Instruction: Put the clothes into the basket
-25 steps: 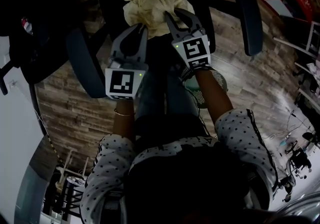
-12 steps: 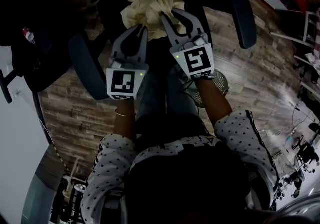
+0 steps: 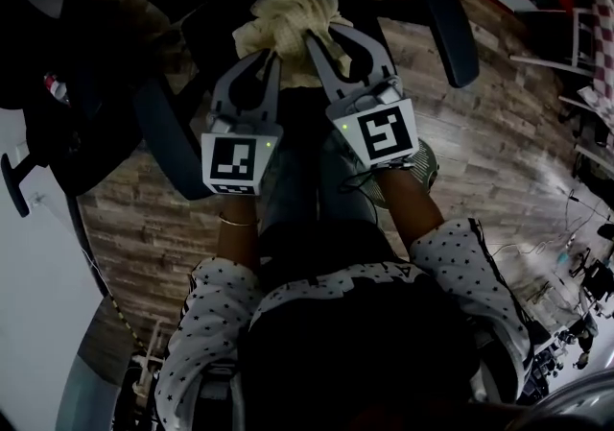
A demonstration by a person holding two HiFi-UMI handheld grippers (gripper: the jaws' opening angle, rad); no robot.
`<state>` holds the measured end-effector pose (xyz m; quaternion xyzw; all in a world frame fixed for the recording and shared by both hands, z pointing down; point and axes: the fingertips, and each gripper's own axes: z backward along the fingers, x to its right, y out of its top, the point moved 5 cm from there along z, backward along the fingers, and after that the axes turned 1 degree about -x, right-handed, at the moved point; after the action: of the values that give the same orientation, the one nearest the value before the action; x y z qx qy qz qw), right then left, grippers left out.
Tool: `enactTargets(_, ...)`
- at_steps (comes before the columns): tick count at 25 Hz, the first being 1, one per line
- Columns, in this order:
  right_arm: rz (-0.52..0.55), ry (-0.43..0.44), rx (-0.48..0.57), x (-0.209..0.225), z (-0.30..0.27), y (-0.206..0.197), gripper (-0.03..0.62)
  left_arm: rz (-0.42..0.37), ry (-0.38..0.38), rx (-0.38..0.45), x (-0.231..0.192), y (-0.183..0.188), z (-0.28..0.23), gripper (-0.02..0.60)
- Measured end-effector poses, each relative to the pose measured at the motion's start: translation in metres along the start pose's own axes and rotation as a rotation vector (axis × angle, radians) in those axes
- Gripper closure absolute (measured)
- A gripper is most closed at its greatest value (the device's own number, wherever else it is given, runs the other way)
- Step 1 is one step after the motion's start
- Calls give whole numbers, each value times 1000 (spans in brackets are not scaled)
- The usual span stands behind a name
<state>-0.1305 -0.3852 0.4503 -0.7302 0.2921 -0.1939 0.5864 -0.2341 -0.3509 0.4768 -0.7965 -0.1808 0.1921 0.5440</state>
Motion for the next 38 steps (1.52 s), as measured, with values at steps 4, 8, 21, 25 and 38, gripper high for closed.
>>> enactTargets(4, -16, -19, 10, 5, 9, 7, 524, -9, -22, 15, 7, 10, -1, 566)
enactTargets(8, -11, -39, 20, 9, 18, 16, 525, -10, -41, 24, 13, 19, 1, 566)
enactTargets(21, -6, -72, 73, 16, 46, 66, 525, -75, -94, 30, 28, 58, 12, 566)
enactTargets(25, 2, -75, 92, 20, 54, 84, 525, -87, -99, 32, 30, 68, 15, 566)
enactTargets(38, 42, -92, 133, 24, 75, 133, 525, -123, -146, 32, 47, 93, 29, 566)
